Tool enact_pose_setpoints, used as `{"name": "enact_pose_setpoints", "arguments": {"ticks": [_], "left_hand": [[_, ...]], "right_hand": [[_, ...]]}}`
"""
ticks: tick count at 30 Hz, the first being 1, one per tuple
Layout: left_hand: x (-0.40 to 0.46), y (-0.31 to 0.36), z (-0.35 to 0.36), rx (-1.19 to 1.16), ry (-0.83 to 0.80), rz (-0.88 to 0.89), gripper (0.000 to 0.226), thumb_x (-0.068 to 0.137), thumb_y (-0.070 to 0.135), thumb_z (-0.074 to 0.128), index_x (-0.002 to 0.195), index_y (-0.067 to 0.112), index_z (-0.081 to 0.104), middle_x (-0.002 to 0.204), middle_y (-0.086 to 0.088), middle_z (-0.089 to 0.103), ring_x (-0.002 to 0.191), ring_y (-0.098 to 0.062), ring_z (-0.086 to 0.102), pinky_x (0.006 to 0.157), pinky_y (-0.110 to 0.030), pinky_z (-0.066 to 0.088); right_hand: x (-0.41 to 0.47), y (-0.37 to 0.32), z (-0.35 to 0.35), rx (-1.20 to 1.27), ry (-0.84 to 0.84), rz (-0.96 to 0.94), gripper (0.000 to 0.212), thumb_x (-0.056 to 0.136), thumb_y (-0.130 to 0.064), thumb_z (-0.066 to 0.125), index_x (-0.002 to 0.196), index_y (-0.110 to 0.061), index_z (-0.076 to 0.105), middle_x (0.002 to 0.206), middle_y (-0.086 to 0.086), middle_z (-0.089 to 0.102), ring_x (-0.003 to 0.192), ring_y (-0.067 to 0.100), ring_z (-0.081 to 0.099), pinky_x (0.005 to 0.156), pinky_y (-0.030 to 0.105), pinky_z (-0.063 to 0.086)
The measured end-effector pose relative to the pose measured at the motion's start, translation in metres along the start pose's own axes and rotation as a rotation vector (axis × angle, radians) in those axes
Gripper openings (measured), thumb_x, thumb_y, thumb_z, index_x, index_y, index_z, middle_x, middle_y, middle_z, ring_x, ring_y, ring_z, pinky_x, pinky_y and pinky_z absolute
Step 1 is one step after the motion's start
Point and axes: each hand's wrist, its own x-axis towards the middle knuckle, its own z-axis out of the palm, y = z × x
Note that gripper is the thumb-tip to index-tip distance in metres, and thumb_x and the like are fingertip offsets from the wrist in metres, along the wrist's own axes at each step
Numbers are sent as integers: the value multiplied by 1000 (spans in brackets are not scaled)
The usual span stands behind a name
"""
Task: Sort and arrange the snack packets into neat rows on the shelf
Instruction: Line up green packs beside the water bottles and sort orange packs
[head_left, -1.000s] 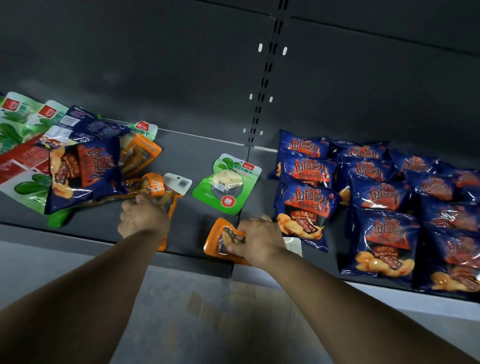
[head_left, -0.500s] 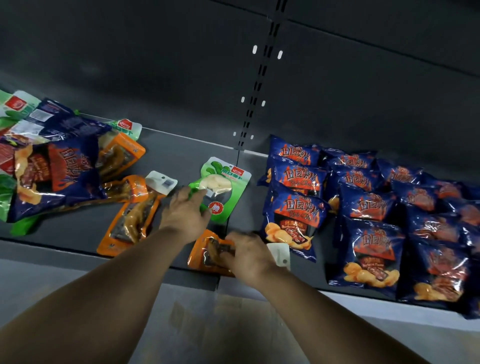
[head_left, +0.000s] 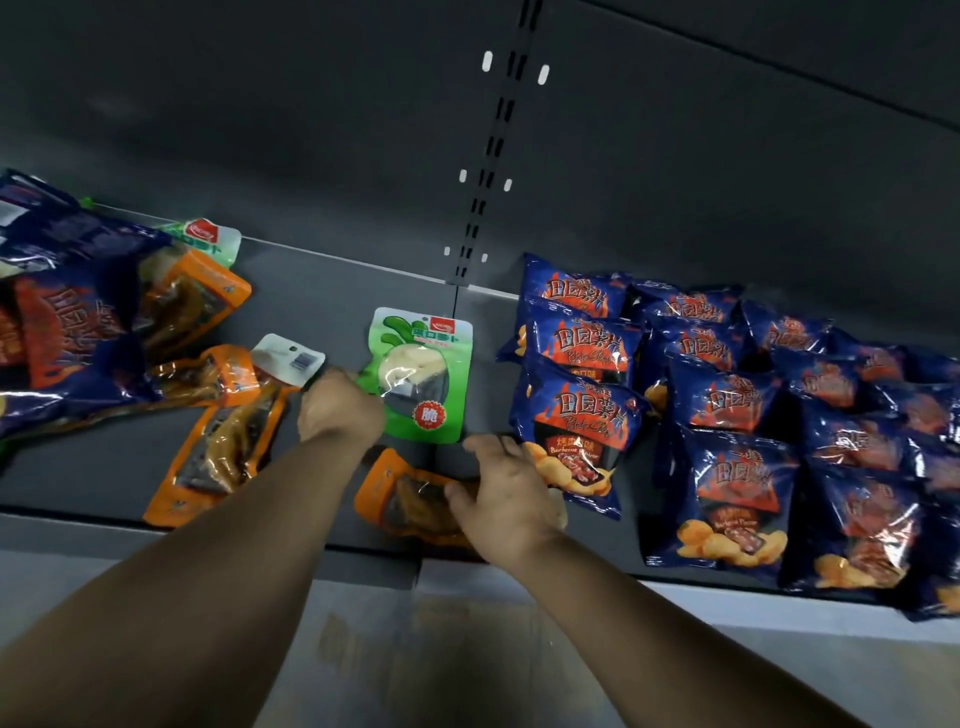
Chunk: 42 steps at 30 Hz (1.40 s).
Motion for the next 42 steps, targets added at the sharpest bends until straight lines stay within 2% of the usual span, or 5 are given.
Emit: {"name": "enact_pose_setpoints", "arguments": {"ticks": [15,19,25,30,42], "left_hand": [[-8,10,-45,-1076,-209,-87,28,95,-4,47,74,15,49,73,-4,55,60,-14,54,44,-19,47],[-18,5,-55,-1146,-357,-63,25,97,-2,44,77,13,50,69,-5,62,57,-14,60,45,-19,52],[-35,-1,-64,-1140,-672,21,25,95,-5,41,78,12,50,61,-1,66,53,-12,64,48,-21,52],[-43,10,-68,-1136,-807,132,22,81,6,57,102,9,62,94,-8,71,82,-18,68,70,-32,57],[-104,88,-3,-920,-767,343,13,80,4,68,85,15,68,74,5,73,66,-10,67,65,-26,56]], "right_hand": [[30,-16,10,680,224,222,73,79,-49,69,136,-11,41,132,5,50,124,21,47,103,31,38],[39,-21,-7,1103,178,306,87,65,-60,76,133,-13,49,130,1,56,118,22,55,104,40,43],[48,-18,-28,1461,177,234,12,85,-8,68,96,-12,65,98,7,71,95,26,67,95,43,51],[33,-10,-36,1401,126,170,13,86,-2,64,91,-14,65,98,7,70,101,30,65,96,46,49],[-16,68,-81,1296,321,186,18,91,-1,57,106,-2,65,108,21,67,95,31,65,90,44,52]]}}
